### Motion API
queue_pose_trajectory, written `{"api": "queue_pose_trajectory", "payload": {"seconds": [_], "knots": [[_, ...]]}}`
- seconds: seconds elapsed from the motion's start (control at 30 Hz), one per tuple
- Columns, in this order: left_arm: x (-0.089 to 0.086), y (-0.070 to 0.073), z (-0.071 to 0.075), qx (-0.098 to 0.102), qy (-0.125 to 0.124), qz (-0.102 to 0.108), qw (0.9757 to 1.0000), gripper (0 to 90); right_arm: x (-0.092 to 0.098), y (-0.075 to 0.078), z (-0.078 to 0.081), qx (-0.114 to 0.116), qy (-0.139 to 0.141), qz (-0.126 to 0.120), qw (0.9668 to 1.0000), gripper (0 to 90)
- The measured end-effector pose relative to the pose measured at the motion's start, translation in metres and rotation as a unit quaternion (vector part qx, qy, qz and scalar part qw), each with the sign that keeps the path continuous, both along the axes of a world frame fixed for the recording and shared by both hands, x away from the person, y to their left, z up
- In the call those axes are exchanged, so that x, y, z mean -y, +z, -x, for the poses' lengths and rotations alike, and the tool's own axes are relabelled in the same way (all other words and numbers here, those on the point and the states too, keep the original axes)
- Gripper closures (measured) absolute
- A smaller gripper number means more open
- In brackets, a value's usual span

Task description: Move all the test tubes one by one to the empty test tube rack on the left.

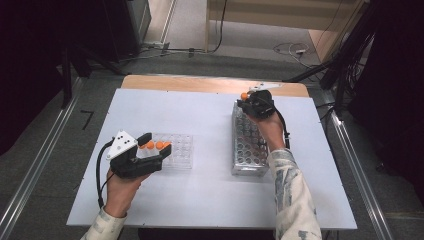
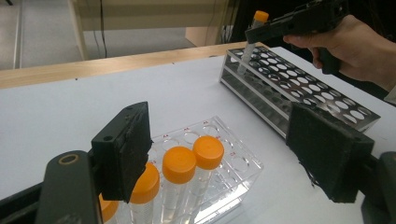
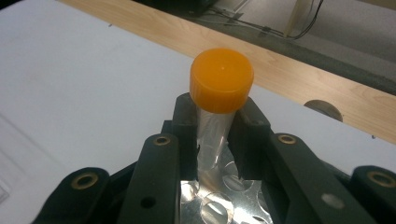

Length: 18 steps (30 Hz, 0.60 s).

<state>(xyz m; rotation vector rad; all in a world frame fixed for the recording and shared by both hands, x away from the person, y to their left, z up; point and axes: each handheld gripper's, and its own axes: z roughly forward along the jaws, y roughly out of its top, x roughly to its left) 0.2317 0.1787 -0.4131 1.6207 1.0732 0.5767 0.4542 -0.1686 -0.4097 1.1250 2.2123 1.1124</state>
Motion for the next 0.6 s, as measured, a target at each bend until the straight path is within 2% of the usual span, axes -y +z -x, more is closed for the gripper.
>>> {"api": "queue_pose_trajectory", "payload": {"seconds": [0.4, 0.6], "knots": [[0.001, 0.000, 0.000, 0.000, 0.000, -0.001, 1.0000, 22.3, 0.011, 0.030, 0.011, 0.024, 0.006, -0.023, 0.9994, 71.5], [0.001, -0.002, 0.000, -0.002, -0.001, -0.002, 1.0000, 22.4, 0.011, 0.038, 0.021, 0.025, 0.021, -0.019, 0.9993, 71.5]]}}
